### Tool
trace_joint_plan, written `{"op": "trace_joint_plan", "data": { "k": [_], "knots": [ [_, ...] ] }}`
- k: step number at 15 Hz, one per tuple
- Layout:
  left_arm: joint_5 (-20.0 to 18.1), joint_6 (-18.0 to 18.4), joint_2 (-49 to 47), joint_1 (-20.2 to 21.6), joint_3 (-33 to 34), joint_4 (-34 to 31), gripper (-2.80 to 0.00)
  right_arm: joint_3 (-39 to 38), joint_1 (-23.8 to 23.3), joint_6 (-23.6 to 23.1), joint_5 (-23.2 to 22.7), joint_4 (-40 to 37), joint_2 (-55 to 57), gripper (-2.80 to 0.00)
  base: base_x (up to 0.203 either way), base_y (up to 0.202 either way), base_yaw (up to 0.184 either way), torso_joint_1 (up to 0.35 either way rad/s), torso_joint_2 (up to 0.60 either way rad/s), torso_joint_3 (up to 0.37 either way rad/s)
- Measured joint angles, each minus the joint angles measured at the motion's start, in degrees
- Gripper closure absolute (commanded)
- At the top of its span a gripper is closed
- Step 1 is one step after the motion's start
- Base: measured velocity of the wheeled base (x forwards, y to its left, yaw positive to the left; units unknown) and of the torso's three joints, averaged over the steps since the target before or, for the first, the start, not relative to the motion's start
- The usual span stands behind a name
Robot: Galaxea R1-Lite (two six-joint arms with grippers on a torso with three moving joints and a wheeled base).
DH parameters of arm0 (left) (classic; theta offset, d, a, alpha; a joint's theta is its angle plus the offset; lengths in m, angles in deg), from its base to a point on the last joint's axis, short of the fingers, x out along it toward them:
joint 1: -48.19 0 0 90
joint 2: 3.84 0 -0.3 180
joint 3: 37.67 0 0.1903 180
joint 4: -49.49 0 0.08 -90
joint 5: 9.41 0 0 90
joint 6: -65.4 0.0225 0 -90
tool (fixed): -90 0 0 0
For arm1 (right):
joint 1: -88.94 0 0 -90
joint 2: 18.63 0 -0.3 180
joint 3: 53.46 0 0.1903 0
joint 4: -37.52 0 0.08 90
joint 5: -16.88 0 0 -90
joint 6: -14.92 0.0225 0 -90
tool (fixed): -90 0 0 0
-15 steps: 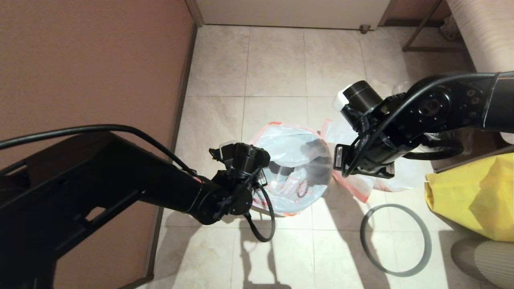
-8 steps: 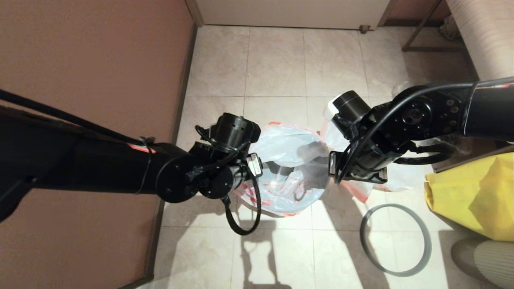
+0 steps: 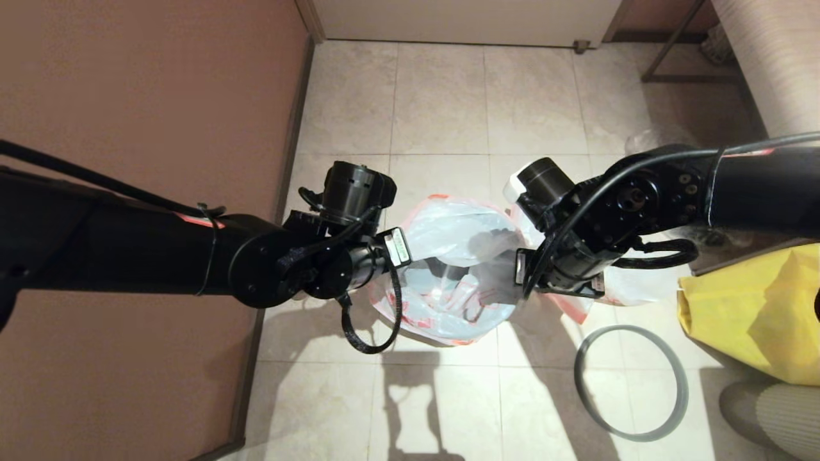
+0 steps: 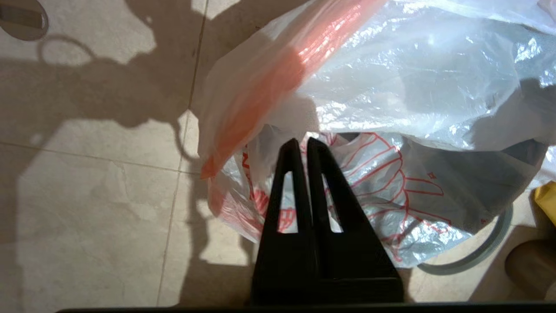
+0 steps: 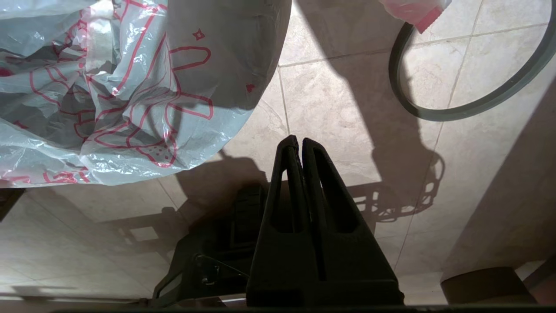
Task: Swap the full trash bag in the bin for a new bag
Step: Put the new garbage bag on the trash can
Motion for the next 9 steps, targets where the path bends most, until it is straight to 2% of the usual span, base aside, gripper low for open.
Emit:
{"op": "trace_joint_plan", "data": {
  "k": [2,3,6,9],
  "knots": [
    [0.09,0.18,-0.80,0.47,-0.11,0.23,0.00,-0.04,0.00,1.38,0.29,0.78,0.98,0.00,0.000,0.000,0.000,0.000,0.00,0.000],
    [0.09,0.21,-1.12,0.58,-0.20,0.38,0.00,-0.26,0.04,2.18,0.38,0.94,1.32,-2.80,0.000,0.000,0.000,0.000,0.00,0.000],
    [0.18,0.27,-1.18,1.22,-0.30,0.52,0.00,-1.49,1.09,7.31,1.17,4.07,2.95,-2.80,0.000,0.000,0.000,0.000,0.00,0.000],
    [0.67,0.94,0.28,1.24,-0.30,-0.02,0.00,-1.23,1.43,10.82,7.39,9.26,5.96,-2.80,0.000,0.000,0.000,0.000,0.00,0.000]
  ]
}}
